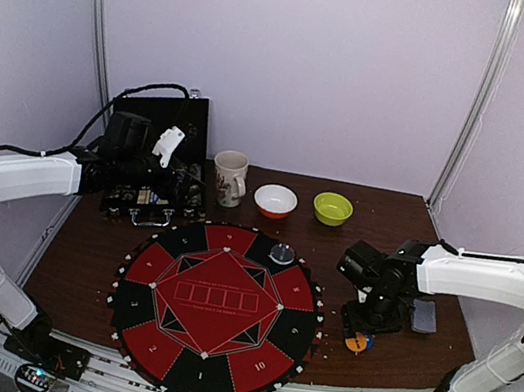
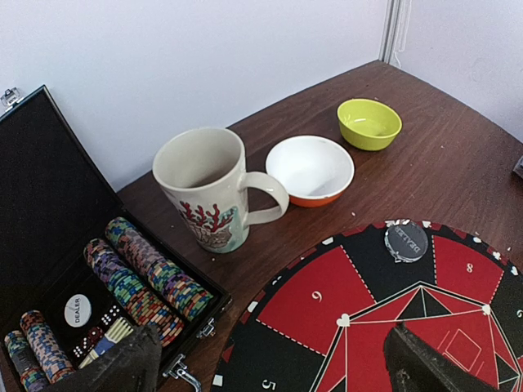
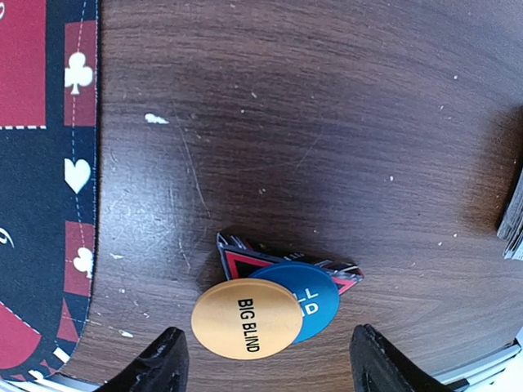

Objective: Distribute texas hold em gaming equipment
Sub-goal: Pick up the big blind button from the center of the board.

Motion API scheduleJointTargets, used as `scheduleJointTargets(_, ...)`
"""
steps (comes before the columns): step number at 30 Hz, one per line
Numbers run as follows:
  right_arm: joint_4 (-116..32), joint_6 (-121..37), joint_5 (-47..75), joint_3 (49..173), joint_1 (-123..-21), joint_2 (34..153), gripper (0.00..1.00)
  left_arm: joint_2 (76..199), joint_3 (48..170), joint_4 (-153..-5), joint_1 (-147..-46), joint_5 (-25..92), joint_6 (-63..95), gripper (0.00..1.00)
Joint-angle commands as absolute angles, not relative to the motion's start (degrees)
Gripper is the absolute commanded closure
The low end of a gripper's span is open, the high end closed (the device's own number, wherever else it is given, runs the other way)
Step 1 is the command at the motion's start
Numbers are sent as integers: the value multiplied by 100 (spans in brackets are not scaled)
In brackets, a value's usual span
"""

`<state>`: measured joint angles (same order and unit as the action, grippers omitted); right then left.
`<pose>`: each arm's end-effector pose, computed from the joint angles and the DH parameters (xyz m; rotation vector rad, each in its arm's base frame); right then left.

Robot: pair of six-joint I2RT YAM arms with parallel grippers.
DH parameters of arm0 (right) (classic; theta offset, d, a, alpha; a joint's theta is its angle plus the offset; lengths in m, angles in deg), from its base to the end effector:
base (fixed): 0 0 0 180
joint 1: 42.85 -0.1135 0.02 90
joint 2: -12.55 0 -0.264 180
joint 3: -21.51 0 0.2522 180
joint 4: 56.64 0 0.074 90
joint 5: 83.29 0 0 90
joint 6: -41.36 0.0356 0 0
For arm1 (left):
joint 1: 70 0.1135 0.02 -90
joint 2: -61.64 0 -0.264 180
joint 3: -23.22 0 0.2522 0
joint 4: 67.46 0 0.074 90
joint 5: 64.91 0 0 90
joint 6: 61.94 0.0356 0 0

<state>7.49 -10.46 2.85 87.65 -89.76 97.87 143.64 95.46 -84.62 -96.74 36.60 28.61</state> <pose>0.1721 0.1805 0.1850 -0.2232 3.0015 0.0442 0.2905 -0.1543 0.2829 0.6104 1.9737 -0.4891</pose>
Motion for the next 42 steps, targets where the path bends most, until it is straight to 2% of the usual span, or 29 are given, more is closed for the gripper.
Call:
scheduleJointTargets(1,862,-1101,301,8902,-9040,9793,31,14398,9482,-8201,-9695,3644,2954,2)
scheduleJointTargets(14,557,-1216,390,8786,-9258,10193,27,14400,9484,-8201,-9695,3663,2960,2)
scheduleJointTargets(19,535,-1260,288,8688,-9252,10273,35,14383,9482,-8201,-9691,3669,2963,2)
scheduleJointTargets(42,714,-1448,-31,8740,-9250,10377,34,14374,9479,-8201,-9692,3697,2972,2)
